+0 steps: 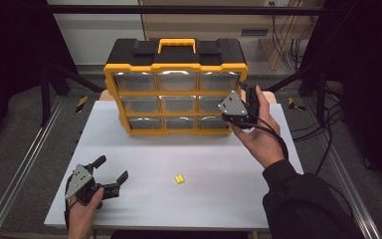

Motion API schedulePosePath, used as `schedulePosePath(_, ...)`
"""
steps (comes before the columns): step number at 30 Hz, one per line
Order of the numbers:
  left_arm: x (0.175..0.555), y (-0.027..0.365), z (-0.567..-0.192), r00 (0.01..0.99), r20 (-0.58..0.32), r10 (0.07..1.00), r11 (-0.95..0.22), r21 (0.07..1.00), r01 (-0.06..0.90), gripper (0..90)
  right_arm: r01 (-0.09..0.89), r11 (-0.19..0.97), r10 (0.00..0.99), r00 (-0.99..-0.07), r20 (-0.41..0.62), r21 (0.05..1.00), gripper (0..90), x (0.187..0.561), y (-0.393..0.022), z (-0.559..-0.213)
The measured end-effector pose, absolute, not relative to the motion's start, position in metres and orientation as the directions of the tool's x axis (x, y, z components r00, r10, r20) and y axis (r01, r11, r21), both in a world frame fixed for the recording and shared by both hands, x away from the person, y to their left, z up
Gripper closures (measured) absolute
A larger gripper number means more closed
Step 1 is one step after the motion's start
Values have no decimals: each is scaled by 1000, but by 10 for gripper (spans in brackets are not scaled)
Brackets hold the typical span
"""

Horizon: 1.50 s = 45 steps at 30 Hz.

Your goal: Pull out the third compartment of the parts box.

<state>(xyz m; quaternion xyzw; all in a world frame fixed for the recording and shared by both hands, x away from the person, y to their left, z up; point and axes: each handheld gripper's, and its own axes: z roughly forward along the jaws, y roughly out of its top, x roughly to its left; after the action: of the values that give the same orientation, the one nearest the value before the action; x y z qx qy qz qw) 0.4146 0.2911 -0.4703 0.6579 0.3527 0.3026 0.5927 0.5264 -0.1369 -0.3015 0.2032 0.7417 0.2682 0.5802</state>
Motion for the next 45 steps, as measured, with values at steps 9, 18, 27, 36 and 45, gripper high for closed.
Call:
schedulePosePath(9, 414, 291, -471, 567, -19, 823, -52, 993, 108, 6, -33, 852, 515, -130, -847, 523, 517, 531, -135, -295)
schedulePosePath(18, 414, 289, -472, 569, -13, 822, -64, 991, 114, 7, -42, 926, 373, -29, -927, 374, 627, 535, -128, -299)
schedulePosePath(27, 413, 289, -474, 574, -12, 819, -69, 991, 119, 8, -20, 963, 270, 28, -962, 270, 701, 542, -124, -303)
schedulePosePath(36, 413, 289, -473, 583, -11, 812, -65, 992, 110, 9, 9, 976, 218, 56, -974, 219, 749, 550, -122, -303)
schedulePosePath(45, 412, 288, -473, 595, -9, 804, -65, 992, 104, 10, 19, 984, 172, 81, -982, 174, 787, 554, -120, -306)
